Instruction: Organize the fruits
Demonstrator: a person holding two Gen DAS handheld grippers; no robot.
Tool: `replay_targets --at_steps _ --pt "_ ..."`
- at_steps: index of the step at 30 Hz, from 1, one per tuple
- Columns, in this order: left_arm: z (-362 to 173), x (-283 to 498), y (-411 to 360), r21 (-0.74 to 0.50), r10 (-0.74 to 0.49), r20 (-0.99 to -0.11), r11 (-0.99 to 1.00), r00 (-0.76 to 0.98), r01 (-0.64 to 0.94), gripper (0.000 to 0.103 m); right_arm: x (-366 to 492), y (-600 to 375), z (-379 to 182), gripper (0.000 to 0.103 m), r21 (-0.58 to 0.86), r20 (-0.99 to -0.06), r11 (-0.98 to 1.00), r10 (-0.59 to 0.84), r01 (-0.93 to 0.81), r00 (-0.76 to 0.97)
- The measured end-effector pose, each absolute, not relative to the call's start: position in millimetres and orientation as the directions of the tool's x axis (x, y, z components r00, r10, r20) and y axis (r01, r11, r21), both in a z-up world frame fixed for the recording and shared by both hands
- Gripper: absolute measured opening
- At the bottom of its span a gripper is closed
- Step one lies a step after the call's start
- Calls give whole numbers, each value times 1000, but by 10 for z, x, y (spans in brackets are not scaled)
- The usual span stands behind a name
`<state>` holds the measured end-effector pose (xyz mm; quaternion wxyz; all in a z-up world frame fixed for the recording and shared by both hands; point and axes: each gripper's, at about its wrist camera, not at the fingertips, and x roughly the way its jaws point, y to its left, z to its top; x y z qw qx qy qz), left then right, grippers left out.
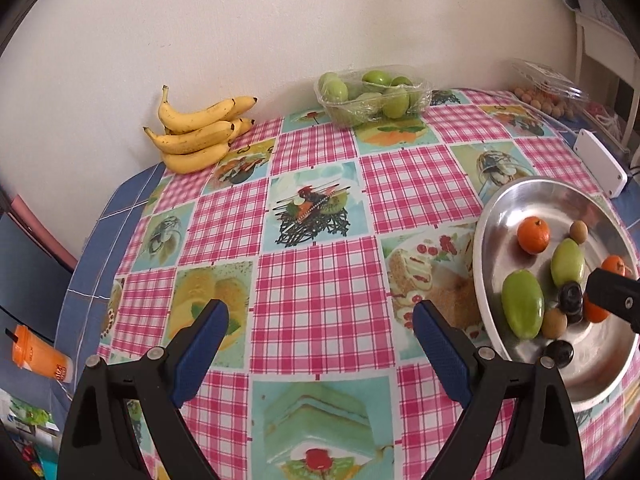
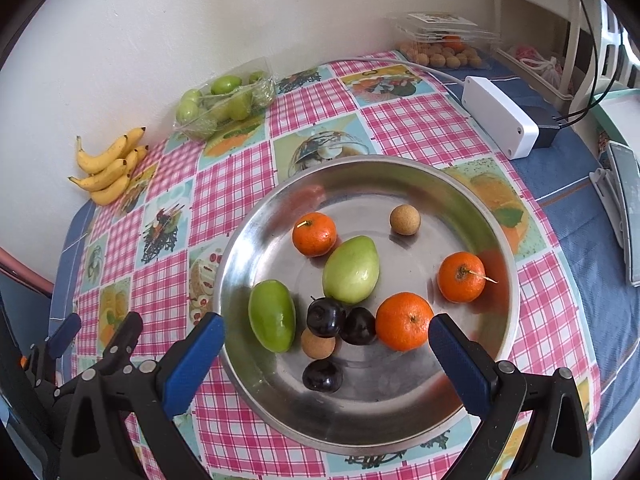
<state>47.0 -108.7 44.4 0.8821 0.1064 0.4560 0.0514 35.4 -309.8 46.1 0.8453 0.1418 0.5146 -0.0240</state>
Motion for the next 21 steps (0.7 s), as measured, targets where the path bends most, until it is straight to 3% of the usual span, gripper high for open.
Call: replay_targets --at_steps 21 --pt "1013 -186 -731 176 171 -777 983 605 -52 94 -315 -2692 716 103 143 -851 987 82 77 519"
